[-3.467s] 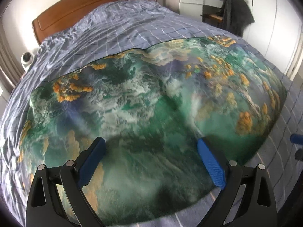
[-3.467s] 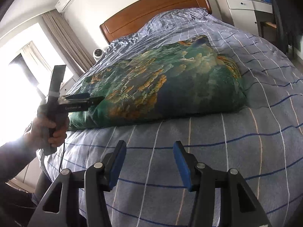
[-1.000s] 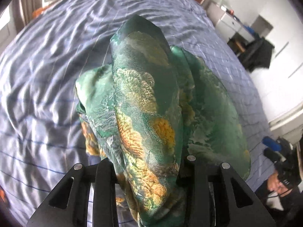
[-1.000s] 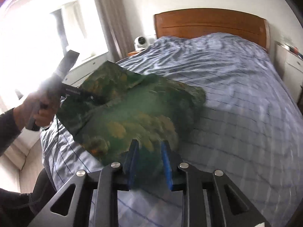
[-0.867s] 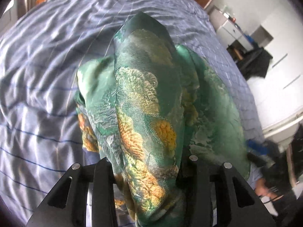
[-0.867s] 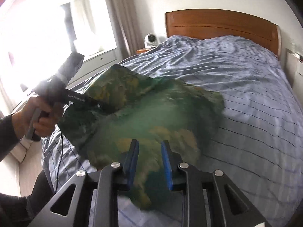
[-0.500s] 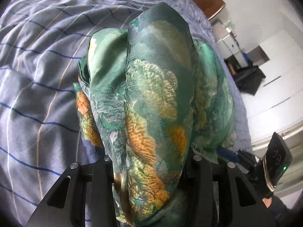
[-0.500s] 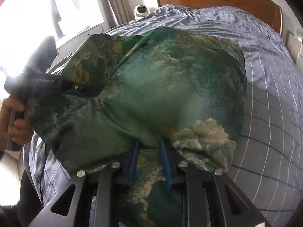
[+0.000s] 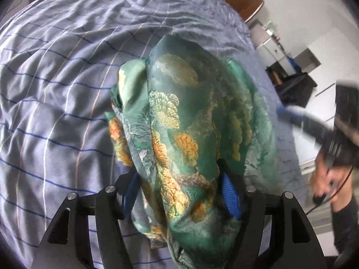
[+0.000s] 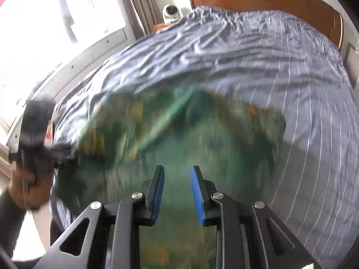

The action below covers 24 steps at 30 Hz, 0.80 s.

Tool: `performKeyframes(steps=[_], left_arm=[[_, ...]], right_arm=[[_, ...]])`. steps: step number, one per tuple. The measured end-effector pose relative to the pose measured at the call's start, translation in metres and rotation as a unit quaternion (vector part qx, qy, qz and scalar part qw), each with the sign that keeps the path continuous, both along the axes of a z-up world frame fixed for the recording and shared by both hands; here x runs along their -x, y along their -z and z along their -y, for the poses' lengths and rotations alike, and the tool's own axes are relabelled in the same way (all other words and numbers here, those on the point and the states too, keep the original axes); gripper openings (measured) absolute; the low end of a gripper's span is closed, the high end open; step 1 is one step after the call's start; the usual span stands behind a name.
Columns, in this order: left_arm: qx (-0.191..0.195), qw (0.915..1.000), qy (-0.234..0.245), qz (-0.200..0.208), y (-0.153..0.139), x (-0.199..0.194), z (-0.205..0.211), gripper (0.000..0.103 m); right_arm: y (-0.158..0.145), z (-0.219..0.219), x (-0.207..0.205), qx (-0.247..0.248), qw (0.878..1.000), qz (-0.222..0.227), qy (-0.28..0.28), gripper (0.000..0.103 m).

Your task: Fold large clothes

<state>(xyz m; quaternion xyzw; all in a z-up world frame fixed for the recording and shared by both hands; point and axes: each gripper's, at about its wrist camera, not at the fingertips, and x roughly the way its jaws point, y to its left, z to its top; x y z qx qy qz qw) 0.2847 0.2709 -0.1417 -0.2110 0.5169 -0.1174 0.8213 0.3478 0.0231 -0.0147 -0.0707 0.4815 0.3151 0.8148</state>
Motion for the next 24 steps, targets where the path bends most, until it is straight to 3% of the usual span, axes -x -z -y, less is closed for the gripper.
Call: performKeyframes(steps=[5,10,12,17,19,24], left_arm=[[0.020,0.9993,-0.027,-0.016,0.023,0.008,-0.007,0.070],[0.000,0.9991,-0.037,-0.022,0.038,0.015,-0.010,0.070],[-0.008,0.9992,-0.033,-0.020,0.039,0.019,-0.009,0.071],[-0.013,0.9994,-0.030,-0.014,0.034,0.021,-0.009,0.071],[-0.009,0.9994,-0.031,-0.013,0.036,0.020,-0.010,0.071],[-0.013,0.9994,-0.029,-0.015,0.036,0.010,-0.004,0.073]], right_arm=[[0.016,-0.045,-0.043,-0.016,1.000,-0.011,0.010,0.025],[0.091,-0.075,-0.071,0.042,0.994,-0.094,0.036,0.025],[0.099,-0.079,-0.069,0.054,0.994,-0.085,0.035,0.025],[0.072,-0.058,-0.048,0.023,0.997,-0.066,0.022,0.025],[0.052,-0.036,-0.025,-0.007,0.999,-0.049,0.009,0.025],[0.013,0.022,0.064,-0.020,0.999,0.003,-0.039,0.026]])
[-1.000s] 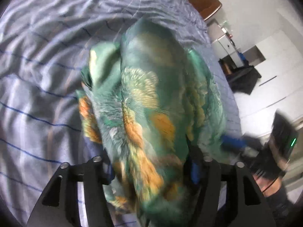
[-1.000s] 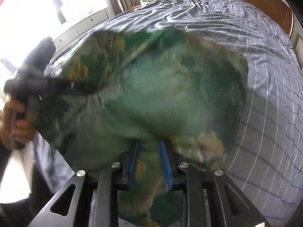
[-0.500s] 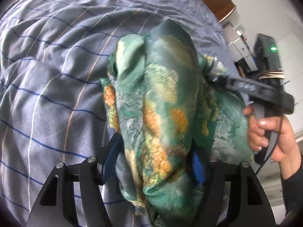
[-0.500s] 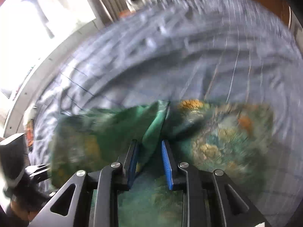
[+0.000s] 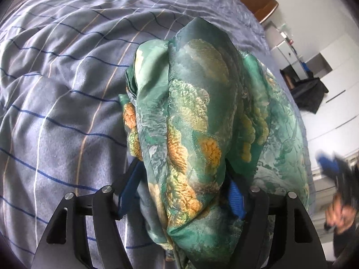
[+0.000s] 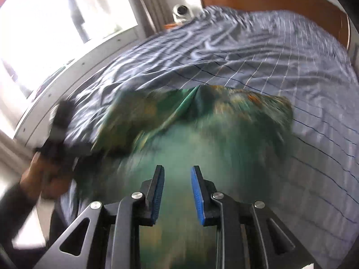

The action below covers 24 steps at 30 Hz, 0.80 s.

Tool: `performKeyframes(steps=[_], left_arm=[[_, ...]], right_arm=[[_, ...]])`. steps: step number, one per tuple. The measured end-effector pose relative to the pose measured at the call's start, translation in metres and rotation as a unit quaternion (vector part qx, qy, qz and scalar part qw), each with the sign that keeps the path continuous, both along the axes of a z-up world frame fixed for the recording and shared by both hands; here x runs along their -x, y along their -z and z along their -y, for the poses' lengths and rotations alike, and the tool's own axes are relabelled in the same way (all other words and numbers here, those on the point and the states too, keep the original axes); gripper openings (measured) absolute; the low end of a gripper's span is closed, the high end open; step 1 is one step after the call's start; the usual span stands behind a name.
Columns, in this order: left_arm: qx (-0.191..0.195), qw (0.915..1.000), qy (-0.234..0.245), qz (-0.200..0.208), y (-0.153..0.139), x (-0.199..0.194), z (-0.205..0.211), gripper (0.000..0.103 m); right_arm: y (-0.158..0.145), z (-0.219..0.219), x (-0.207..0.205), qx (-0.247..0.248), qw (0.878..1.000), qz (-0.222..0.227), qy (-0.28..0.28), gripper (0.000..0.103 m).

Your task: Fold large clothes

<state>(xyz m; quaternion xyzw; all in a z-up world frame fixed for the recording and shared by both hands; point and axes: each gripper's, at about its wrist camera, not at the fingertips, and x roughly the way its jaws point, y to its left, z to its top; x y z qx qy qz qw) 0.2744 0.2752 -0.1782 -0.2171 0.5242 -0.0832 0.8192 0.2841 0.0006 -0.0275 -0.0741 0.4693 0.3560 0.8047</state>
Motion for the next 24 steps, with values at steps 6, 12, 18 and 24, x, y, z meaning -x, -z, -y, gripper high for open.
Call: performKeyframes(steps=[6,12,18,24], left_arm=[[-0.011,0.9999,0.002,-0.002,0.005,-0.009,0.008,0.077],[-0.022,0.9996,-0.016,0.001,0.001,-0.004,0.011,0.079],[-0.050,0.9957,-0.060,0.050,-0.033,0.025,0.015,0.090],[-0.198,0.9691,-0.089,0.118,-0.089,0.072,0.042,0.103]], right_arm=[[0.039,0.036,0.067,0.012,0.999,-0.037,0.012,0.026],[0.085,0.035,0.048,-0.014,0.996,-0.074,0.054,0.023],[0.041,0.049,0.074,-0.013,0.998,-0.024,0.064,0.054],[0.004,0.083,0.111,0.026,0.990,0.064,0.121,0.086]])
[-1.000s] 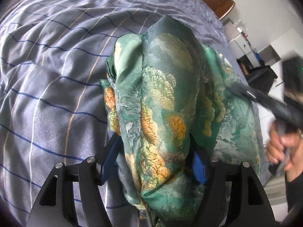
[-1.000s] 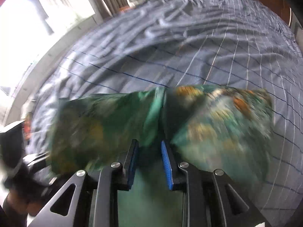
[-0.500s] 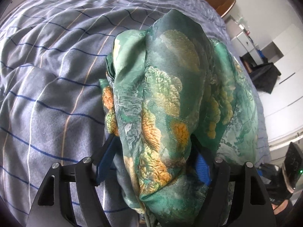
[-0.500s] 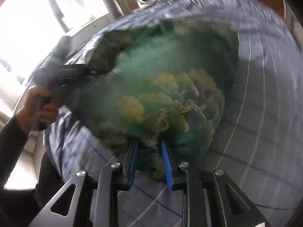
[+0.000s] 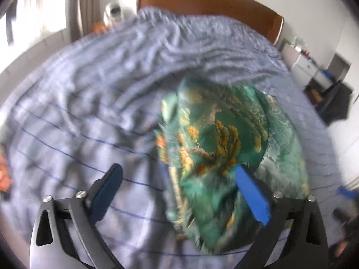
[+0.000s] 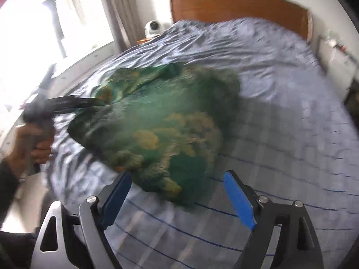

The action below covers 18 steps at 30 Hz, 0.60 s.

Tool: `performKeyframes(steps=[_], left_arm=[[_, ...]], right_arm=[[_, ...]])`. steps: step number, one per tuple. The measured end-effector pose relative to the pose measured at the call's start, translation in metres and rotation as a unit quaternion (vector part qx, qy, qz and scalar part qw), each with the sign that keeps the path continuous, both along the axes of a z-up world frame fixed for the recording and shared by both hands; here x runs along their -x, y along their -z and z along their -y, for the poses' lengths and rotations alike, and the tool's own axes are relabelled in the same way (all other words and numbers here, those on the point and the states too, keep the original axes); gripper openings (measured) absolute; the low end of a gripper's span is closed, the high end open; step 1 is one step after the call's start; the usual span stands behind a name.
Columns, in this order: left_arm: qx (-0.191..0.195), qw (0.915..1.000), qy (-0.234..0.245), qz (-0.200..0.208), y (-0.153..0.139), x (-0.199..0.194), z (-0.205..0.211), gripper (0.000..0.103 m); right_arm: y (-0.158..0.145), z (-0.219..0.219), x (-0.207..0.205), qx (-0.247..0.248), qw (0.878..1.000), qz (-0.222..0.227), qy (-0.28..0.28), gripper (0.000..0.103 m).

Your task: Fold large clothes

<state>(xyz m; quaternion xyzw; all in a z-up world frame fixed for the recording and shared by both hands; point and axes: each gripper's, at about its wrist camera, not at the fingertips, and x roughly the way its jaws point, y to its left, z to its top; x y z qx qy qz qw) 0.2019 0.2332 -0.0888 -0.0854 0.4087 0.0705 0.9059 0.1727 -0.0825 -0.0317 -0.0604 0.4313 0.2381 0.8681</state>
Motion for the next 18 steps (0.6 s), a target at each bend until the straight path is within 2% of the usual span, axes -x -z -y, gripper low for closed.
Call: performKeyframes(steps=[1,4,6,10,12,18], left_arm=[[-0.031,0.9995,-0.005,0.007,-0.007,0.009,0.008,0.103],[-0.072,0.9972,0.019,-0.006,-0.012,0.021,0.024,0.102],[-0.095,0.9954,0.009,-0.004,-0.012,0.027,0.031,0.102],[-0.076,0.9970,-0.003,-0.017,-0.008,0.036,0.035,0.102],[-0.082,0.9963,-0.020,-0.020,-0.008,0.040,0.038,0.102],[-0.096,0.9941,-0.049,0.008,-0.010,0.052,0.043,0.102]], right_arm=[[-0.002,0.003,0.001,0.019,1.000,0.013,0.014,0.086],[-0.006,0.015,0.008,0.063,0.996,0.037,0.049,0.086],[-0.008,0.021,0.008,0.075,0.994,0.045,0.062,0.086],[-0.009,0.023,0.010,0.103,0.990,0.057,0.075,0.086],[-0.010,0.023,0.013,0.112,0.989,0.064,0.076,0.086],[-0.013,0.023,0.017,0.126,0.986,0.082,0.077,0.086]])
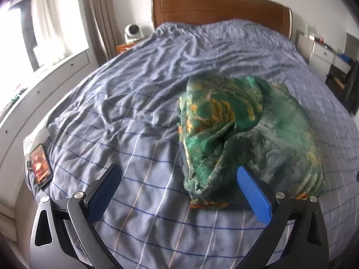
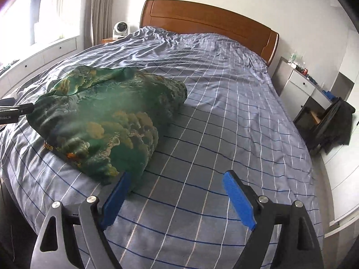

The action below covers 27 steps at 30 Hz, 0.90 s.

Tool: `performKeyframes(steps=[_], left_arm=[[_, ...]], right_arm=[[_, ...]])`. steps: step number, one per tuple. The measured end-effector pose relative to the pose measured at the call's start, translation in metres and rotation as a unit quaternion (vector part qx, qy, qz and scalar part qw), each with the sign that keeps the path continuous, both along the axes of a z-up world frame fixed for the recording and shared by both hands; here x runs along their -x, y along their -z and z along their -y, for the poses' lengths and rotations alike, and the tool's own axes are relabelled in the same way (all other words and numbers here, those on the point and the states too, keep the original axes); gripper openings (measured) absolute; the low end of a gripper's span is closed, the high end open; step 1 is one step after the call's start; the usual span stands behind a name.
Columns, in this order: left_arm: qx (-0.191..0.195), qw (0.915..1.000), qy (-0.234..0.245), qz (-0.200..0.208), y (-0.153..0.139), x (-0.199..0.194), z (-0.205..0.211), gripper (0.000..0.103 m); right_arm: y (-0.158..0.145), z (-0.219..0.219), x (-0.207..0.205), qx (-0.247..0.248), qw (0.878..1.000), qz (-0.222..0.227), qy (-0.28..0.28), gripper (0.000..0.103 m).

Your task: Fold large clothes

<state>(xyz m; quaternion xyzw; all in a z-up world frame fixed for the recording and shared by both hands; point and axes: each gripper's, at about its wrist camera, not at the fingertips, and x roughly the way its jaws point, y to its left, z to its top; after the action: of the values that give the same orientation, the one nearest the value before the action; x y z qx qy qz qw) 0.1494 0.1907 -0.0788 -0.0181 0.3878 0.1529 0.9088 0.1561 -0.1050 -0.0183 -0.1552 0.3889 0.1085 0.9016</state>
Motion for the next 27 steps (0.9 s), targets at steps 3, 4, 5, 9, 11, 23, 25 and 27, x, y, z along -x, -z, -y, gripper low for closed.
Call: performKeyframes(steps=[3,4,5,9,11,23,25,27], left_arm=[[-0.008,1.0000,0.002,0.000,0.001,0.003,0.003,0.102],[-0.014,0.9999,0.002,-0.004,0.002,0.004,0.005,0.102],[-0.020,0.9998,-0.002,-0.007,0.003,0.005,0.006,0.102],[-0.032,0.9992,-0.016,-0.017,0.006,0.010,0.010,0.102],[-0.025,0.9993,-0.022,-0.019,0.005,0.012,0.008,0.102],[-0.034,0.9986,-0.014,-0.037,0.007,0.008,0.003,0.102],[0.016,0.9988,0.016,-0.045,0.004,0.005,-0.010,0.102],[0.101,0.9939,0.034,-0.028,-0.006,0.003,-0.037,0.102]], right_arm=[[-0.001,-0.001,0.000,0.008,1.000,0.010,0.000,0.086],[-0.002,-0.001,0.000,0.009,1.000,0.014,0.000,0.086],[-0.003,-0.001,0.001,0.008,1.000,0.018,-0.001,0.086],[-0.007,0.003,0.007,-0.005,0.999,0.046,-0.008,0.086],[-0.006,0.004,0.009,-0.002,0.998,0.057,-0.013,0.086],[0.003,-0.001,0.014,0.003,0.998,0.051,-0.026,0.087],[0.003,-0.003,0.016,0.003,0.998,0.050,-0.034,0.087],[0.004,-0.003,0.018,-0.006,0.998,0.045,-0.049,0.087]])
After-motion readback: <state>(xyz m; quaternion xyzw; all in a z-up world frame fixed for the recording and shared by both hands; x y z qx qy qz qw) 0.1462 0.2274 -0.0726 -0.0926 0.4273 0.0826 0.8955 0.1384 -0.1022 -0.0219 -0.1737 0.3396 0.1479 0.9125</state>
